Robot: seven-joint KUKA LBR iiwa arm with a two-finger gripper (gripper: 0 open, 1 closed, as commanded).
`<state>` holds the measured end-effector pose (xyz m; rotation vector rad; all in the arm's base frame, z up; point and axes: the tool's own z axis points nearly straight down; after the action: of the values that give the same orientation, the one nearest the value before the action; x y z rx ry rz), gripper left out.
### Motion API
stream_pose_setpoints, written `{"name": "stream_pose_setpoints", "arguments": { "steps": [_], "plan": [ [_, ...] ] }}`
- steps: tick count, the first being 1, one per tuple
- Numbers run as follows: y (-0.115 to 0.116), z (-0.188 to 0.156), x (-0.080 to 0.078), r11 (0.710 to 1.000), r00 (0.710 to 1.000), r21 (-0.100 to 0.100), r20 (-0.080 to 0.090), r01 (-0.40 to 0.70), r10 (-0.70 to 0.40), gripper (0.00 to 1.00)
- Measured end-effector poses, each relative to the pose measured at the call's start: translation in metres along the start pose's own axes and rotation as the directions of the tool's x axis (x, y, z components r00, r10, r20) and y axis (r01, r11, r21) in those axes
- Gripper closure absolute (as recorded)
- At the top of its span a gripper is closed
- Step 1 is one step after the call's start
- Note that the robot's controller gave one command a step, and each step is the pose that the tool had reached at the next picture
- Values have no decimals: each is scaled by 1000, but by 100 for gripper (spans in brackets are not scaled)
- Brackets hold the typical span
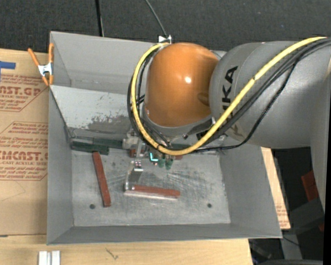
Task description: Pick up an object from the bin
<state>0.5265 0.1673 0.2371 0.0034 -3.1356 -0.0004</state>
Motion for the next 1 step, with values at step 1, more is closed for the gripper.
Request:
{"name": "stream_pose_setpoints", "arguments": {
  "steps": [1],
  "plan": [
    [-1, -4, -2, 1000, 1000, -1, 7, -2, 2, 0]
  ]
}}
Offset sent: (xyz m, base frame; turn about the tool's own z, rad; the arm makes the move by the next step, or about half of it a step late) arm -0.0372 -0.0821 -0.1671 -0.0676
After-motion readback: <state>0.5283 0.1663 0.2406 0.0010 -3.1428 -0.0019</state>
